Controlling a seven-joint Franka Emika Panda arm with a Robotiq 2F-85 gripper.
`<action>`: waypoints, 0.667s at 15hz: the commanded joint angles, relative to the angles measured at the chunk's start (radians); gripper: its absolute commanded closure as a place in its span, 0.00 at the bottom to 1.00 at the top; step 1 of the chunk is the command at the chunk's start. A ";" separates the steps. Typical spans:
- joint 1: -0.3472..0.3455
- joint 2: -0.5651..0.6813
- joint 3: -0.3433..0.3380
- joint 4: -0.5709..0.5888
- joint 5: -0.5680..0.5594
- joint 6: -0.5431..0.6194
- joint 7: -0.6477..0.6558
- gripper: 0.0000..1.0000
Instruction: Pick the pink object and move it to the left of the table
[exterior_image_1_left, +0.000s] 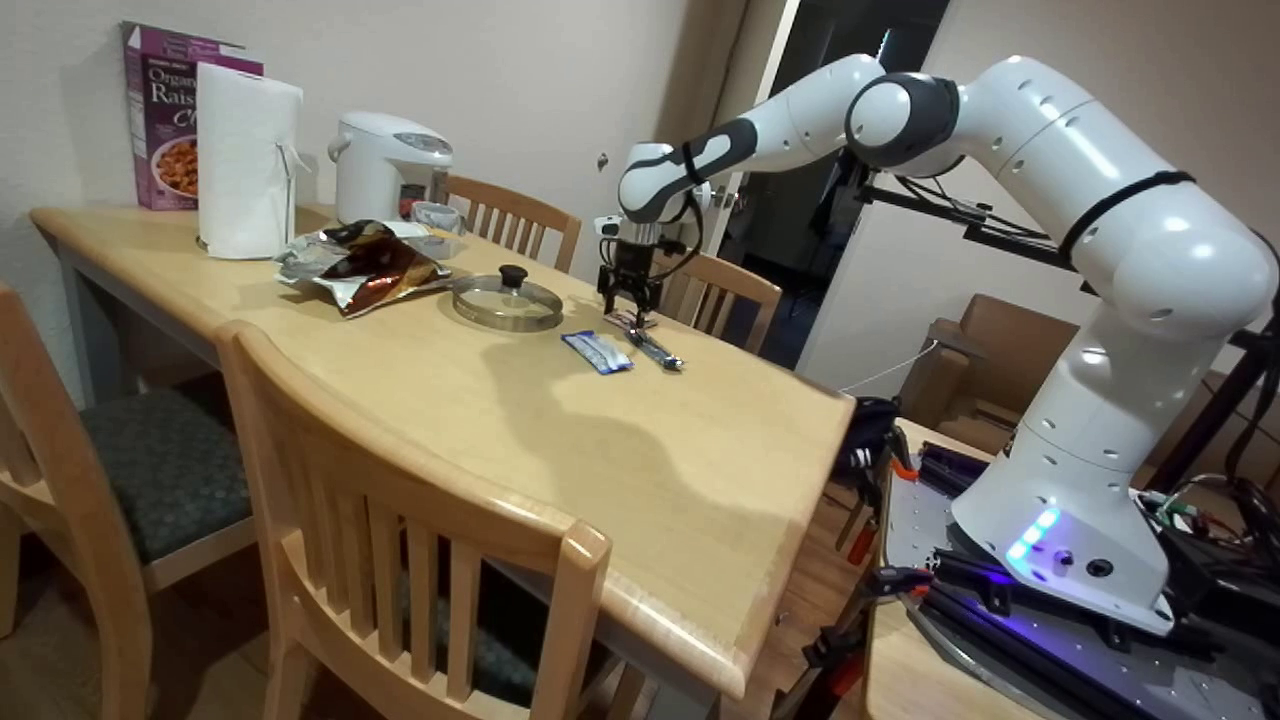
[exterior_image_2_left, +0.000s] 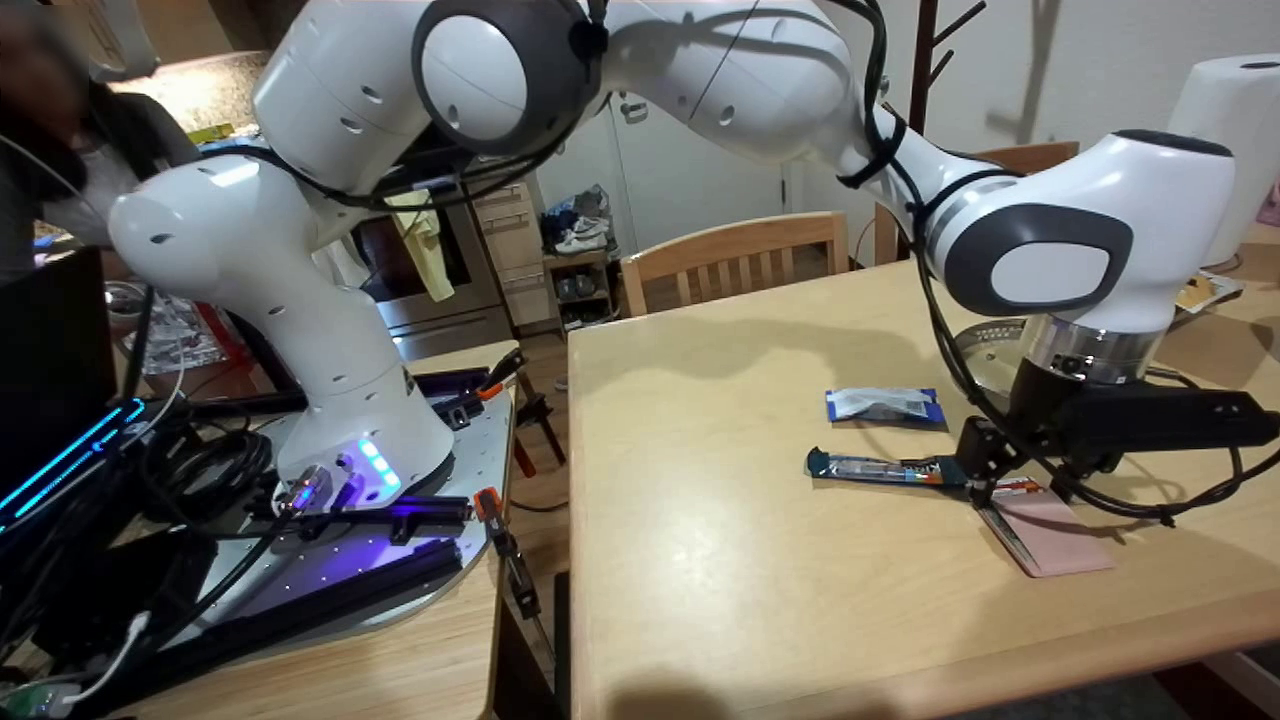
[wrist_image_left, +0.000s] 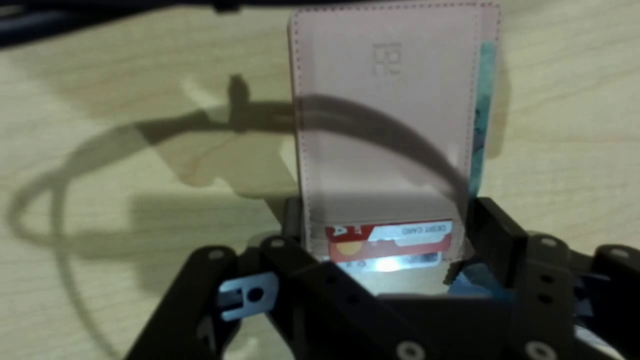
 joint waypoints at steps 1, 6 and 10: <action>-0.015 0.003 0.008 -0.002 0.010 0.012 -0.019 0.46; -0.015 -0.019 0.007 -0.021 0.011 0.028 -0.016 0.61; -0.005 -0.045 0.000 -0.049 0.000 0.041 -0.011 0.61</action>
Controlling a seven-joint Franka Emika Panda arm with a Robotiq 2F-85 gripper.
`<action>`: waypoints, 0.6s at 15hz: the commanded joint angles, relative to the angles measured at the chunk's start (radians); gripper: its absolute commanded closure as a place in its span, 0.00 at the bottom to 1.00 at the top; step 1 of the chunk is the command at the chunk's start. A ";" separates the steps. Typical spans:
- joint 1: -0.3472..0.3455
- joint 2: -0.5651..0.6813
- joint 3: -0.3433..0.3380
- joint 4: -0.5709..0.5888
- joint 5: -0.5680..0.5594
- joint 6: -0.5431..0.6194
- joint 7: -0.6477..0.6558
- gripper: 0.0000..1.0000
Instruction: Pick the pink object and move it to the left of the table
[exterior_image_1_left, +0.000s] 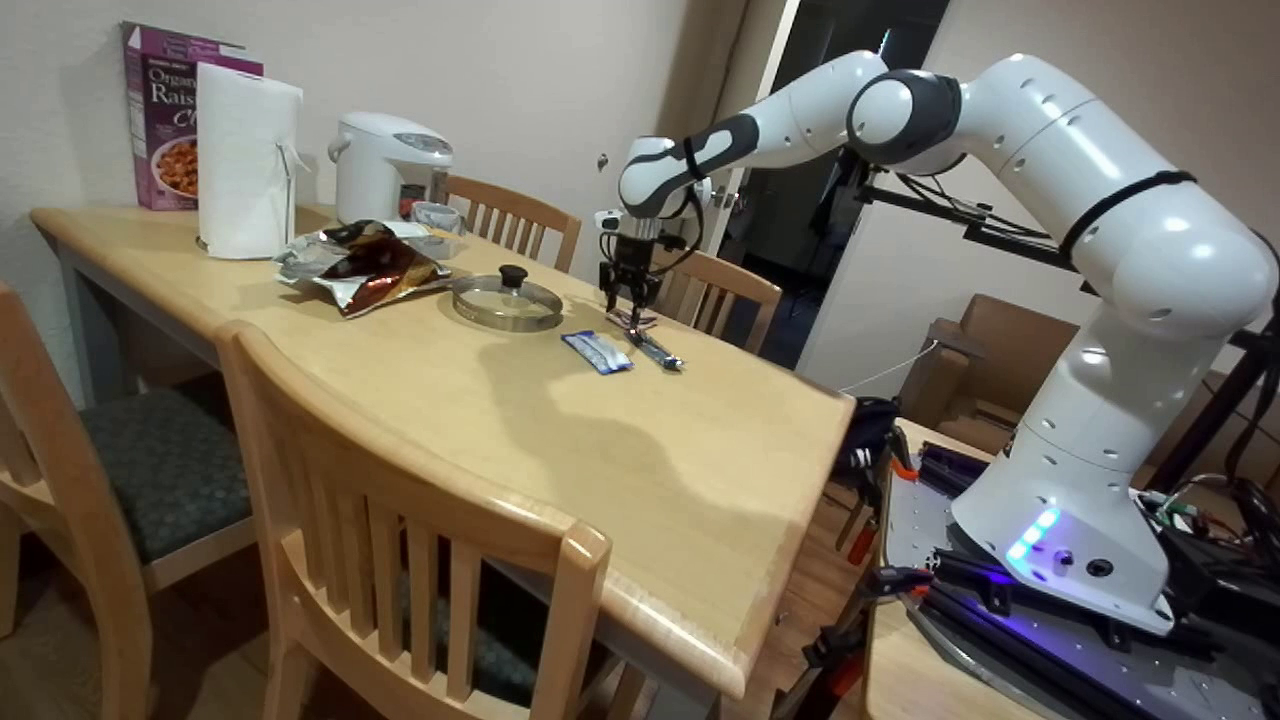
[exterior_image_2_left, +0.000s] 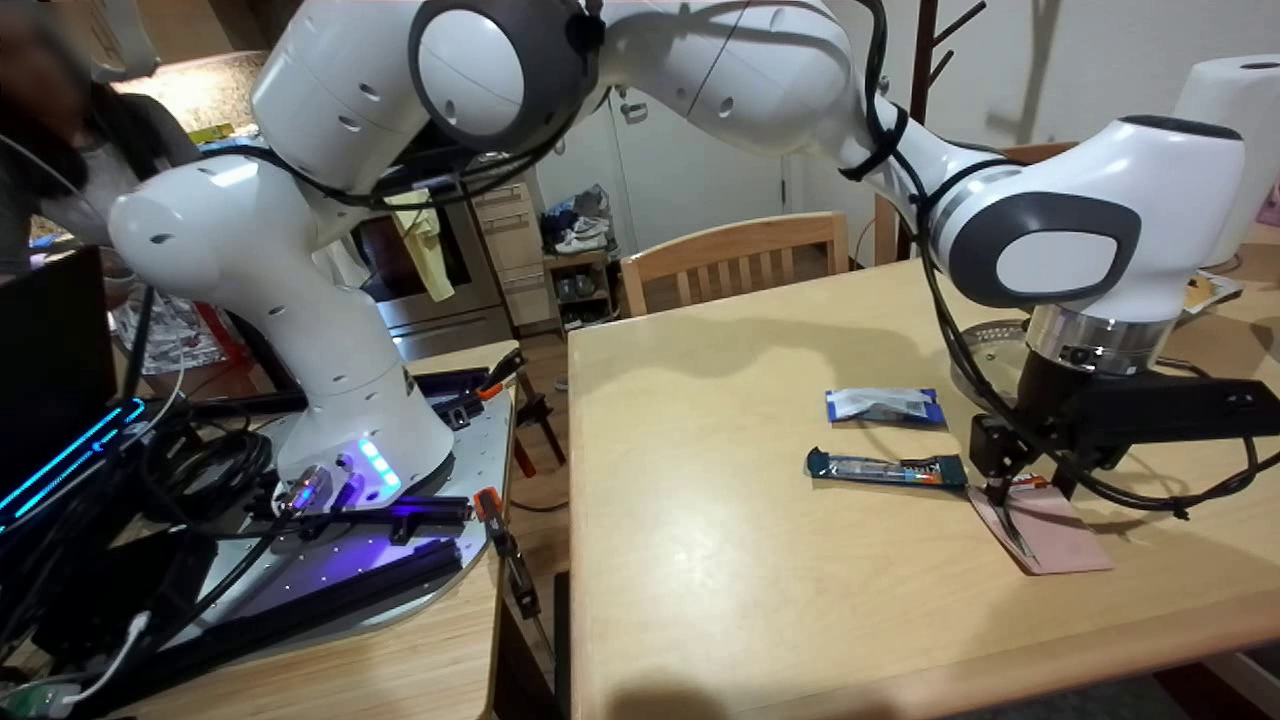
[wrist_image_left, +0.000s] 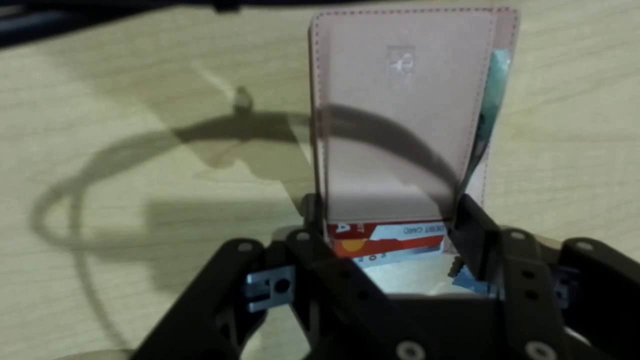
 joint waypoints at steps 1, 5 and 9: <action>0.000 -0.049 -0.002 -0.064 -0.003 0.039 -0.008 0.61; 0.009 -0.121 -0.006 -0.118 -0.012 0.065 -0.009 0.61; 0.024 -0.225 -0.012 -0.221 -0.026 0.147 -0.003 0.61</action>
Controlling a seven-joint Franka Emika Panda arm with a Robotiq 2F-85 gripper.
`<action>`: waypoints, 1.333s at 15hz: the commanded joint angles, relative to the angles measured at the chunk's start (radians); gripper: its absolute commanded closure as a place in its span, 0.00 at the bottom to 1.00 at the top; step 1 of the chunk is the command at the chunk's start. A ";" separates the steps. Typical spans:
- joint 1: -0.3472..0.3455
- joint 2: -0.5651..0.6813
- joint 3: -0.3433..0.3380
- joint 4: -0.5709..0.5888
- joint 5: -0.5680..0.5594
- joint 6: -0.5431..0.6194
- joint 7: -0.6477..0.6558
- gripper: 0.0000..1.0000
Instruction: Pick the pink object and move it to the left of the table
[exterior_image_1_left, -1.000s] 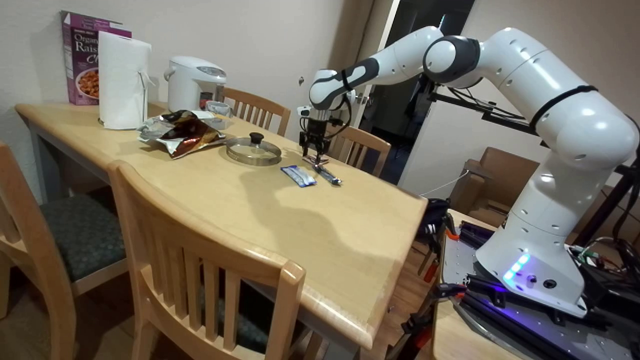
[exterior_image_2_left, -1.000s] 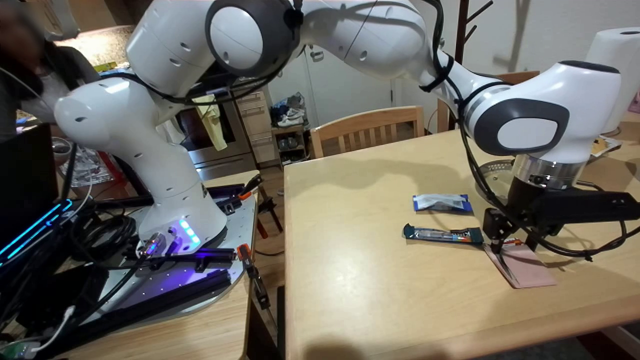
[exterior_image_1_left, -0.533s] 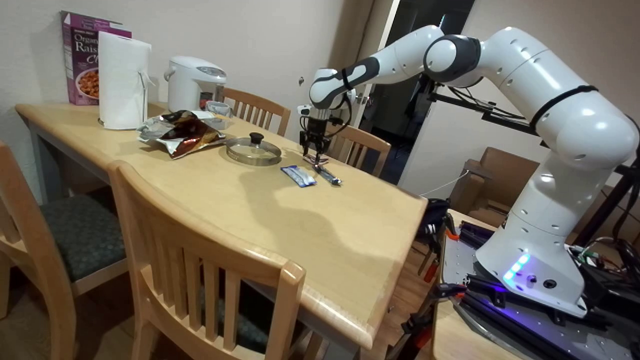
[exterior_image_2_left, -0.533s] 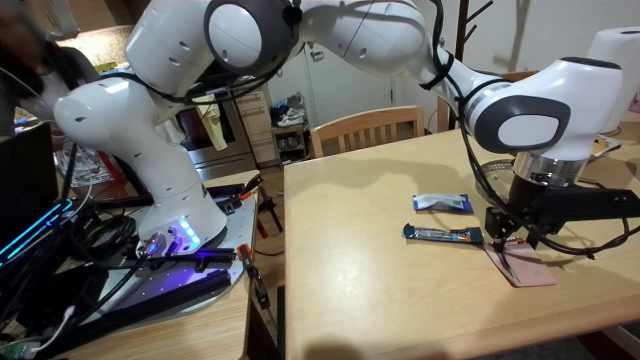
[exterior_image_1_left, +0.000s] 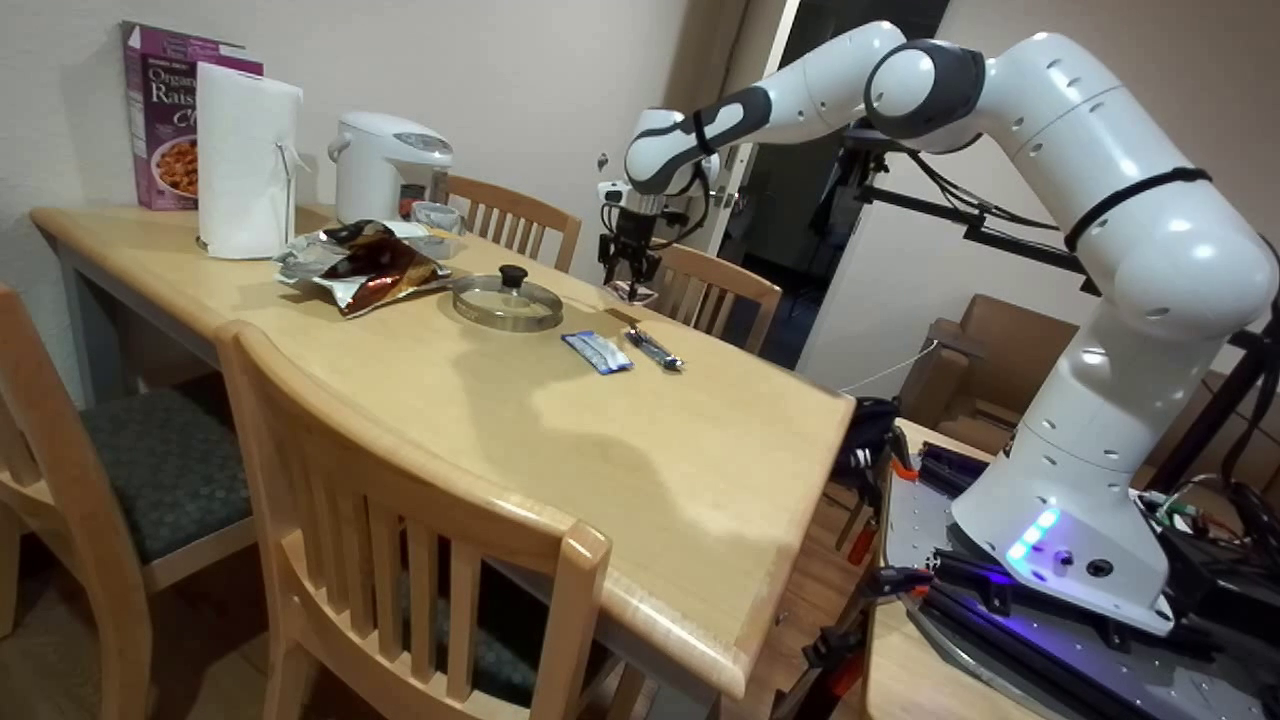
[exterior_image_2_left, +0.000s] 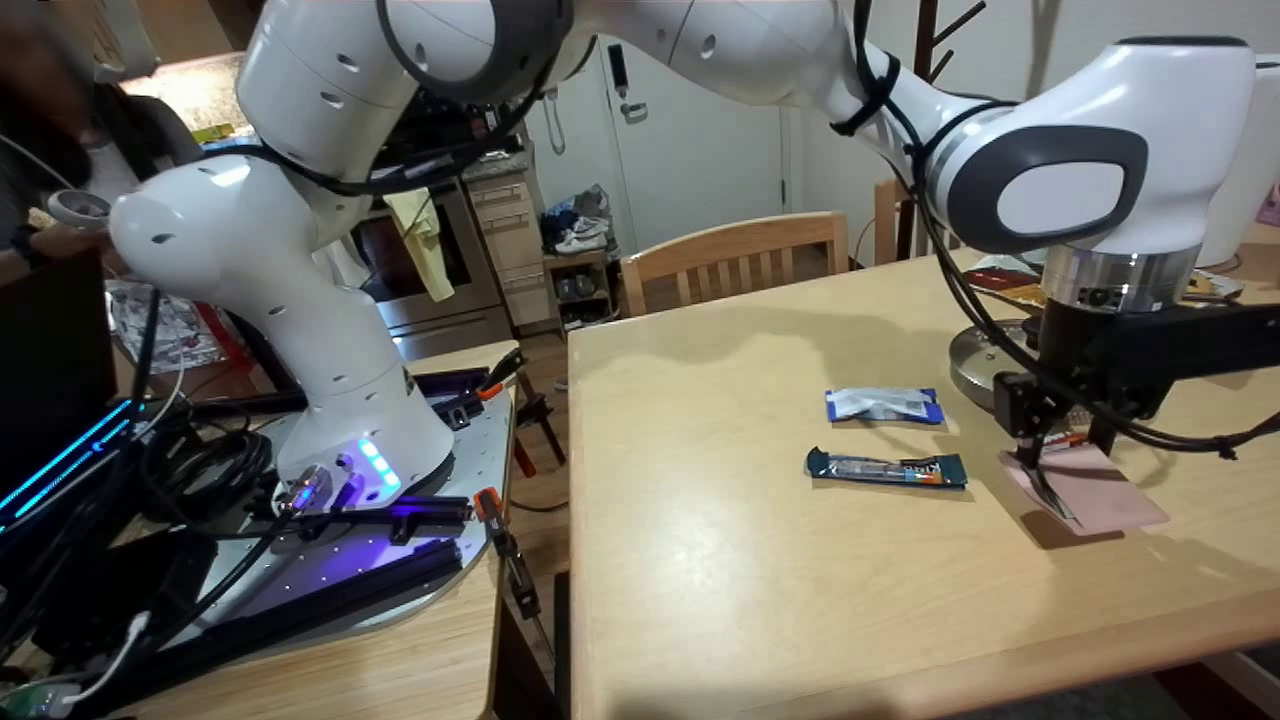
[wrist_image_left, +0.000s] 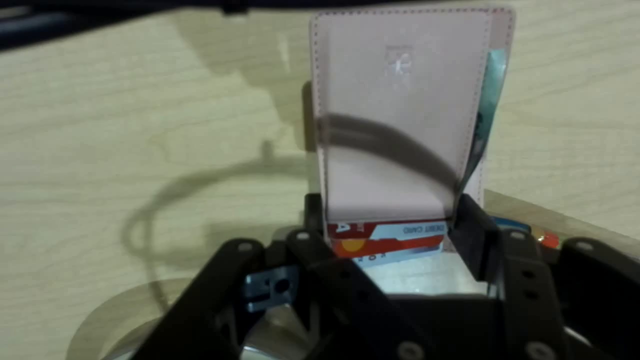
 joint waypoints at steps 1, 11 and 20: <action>0.018 -0.143 -0.008 -0.169 -0.022 0.086 -0.002 0.61; 0.111 -0.342 -0.005 -0.419 -0.110 0.169 -0.020 0.61; 0.170 -0.412 0.010 -0.554 -0.071 0.198 0.135 0.61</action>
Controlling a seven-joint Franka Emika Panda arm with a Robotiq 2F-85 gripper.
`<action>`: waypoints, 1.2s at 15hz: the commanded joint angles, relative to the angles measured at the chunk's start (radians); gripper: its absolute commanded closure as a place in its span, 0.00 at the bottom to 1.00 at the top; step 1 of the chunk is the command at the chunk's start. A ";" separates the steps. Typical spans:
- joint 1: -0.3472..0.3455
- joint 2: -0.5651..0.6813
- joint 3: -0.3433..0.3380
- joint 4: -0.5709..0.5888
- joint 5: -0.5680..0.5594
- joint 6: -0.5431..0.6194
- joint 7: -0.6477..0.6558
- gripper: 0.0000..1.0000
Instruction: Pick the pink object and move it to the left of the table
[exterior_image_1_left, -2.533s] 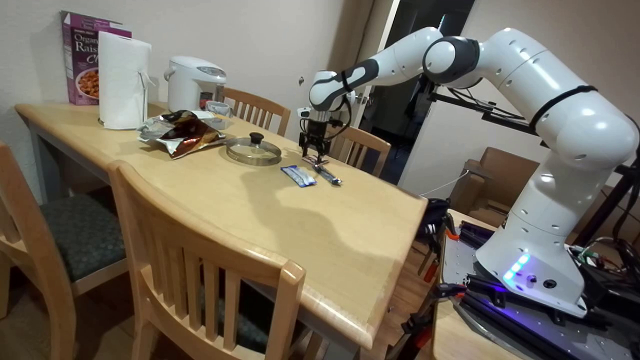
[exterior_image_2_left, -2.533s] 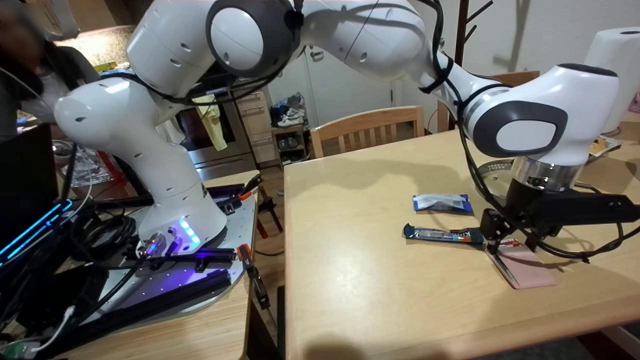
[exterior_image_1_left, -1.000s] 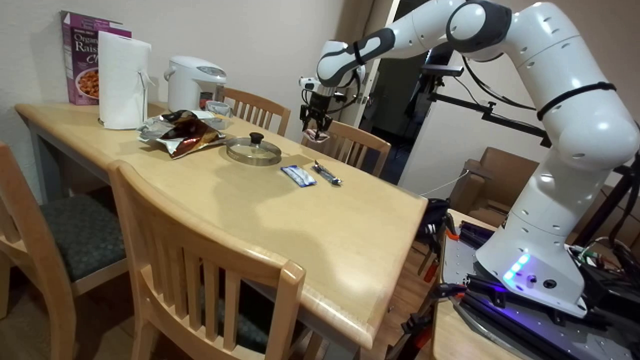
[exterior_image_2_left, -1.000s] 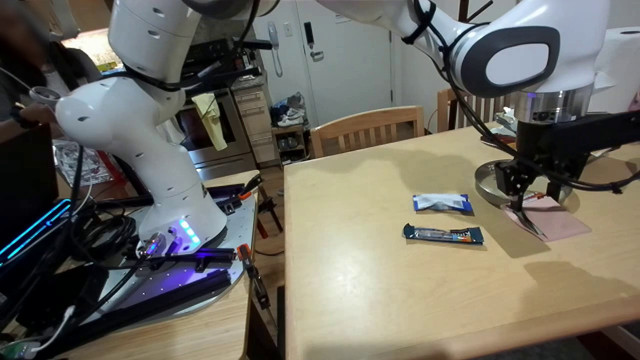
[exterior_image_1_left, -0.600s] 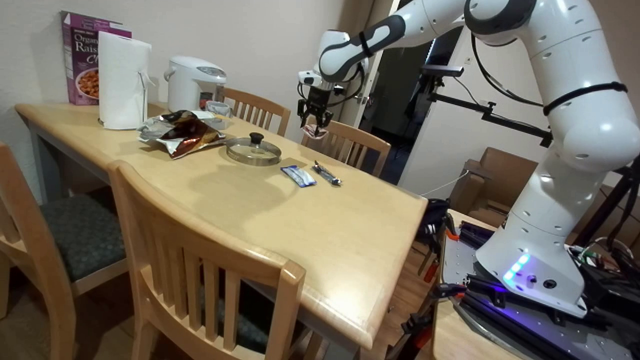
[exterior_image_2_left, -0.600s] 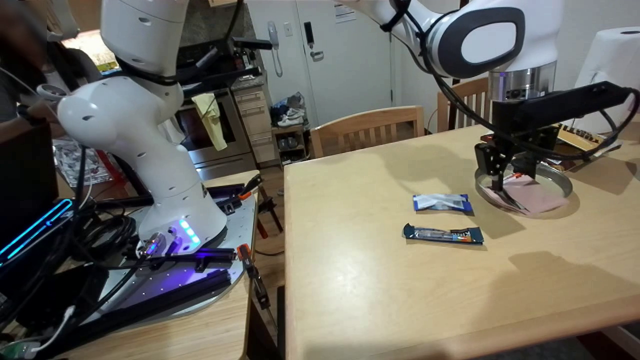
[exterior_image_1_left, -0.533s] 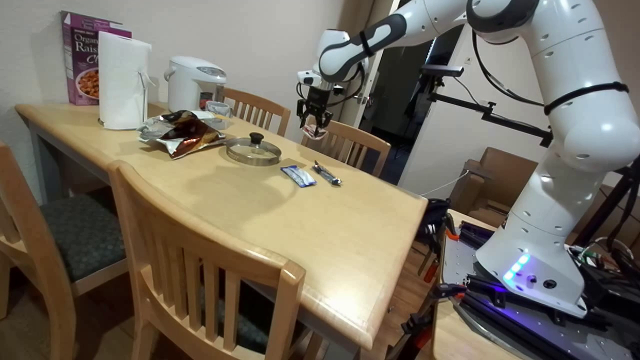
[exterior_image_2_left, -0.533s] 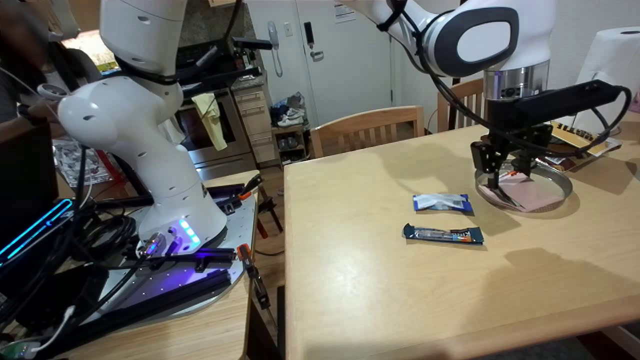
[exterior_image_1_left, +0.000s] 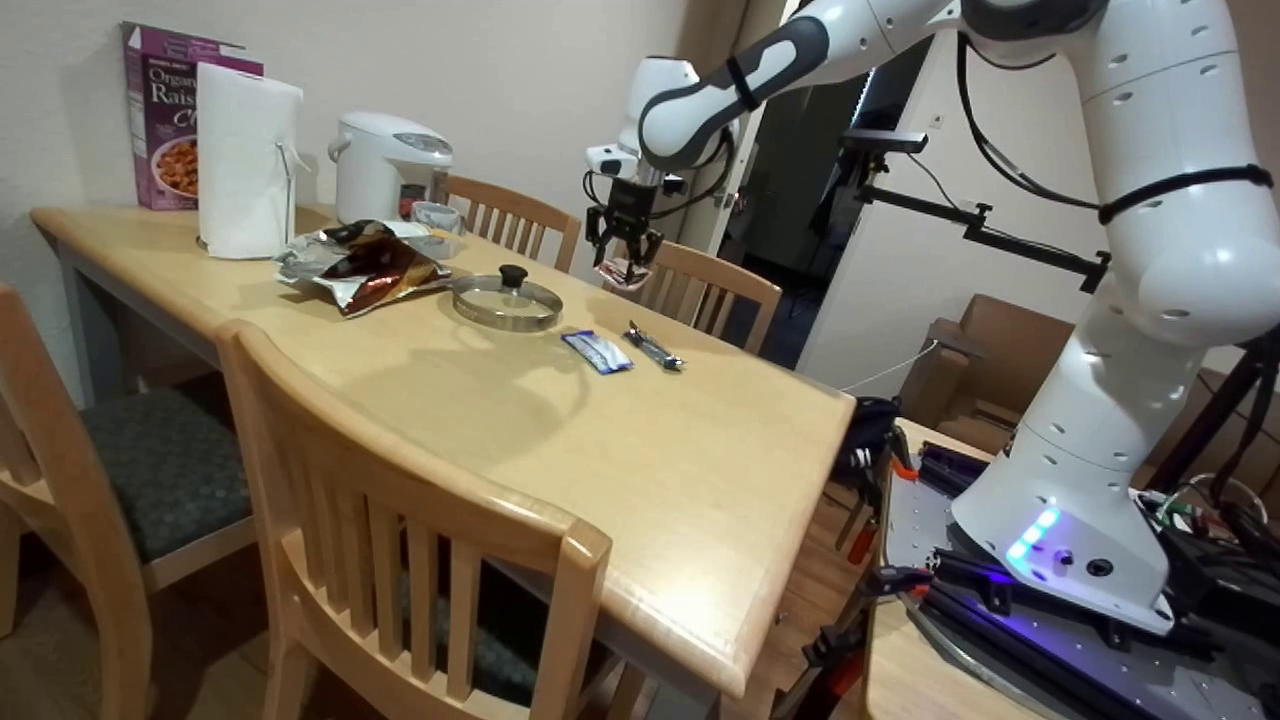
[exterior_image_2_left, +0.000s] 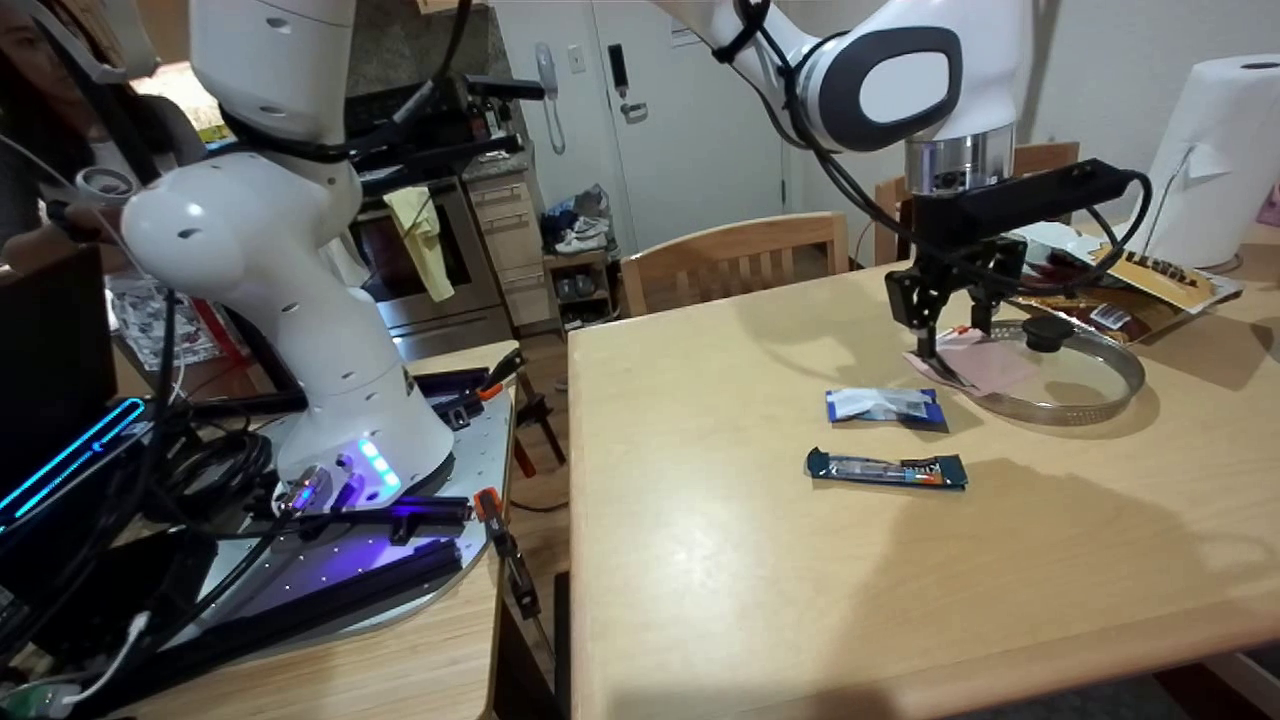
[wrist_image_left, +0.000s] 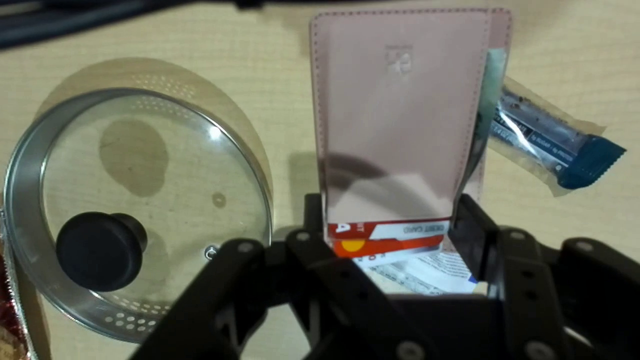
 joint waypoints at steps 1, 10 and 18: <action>0.008 -0.050 0.008 -0.083 0.056 0.030 0.131 0.61; 0.033 -0.024 0.097 -0.116 0.281 0.075 0.503 0.61; 0.070 0.010 0.101 -0.133 0.302 0.169 0.931 0.61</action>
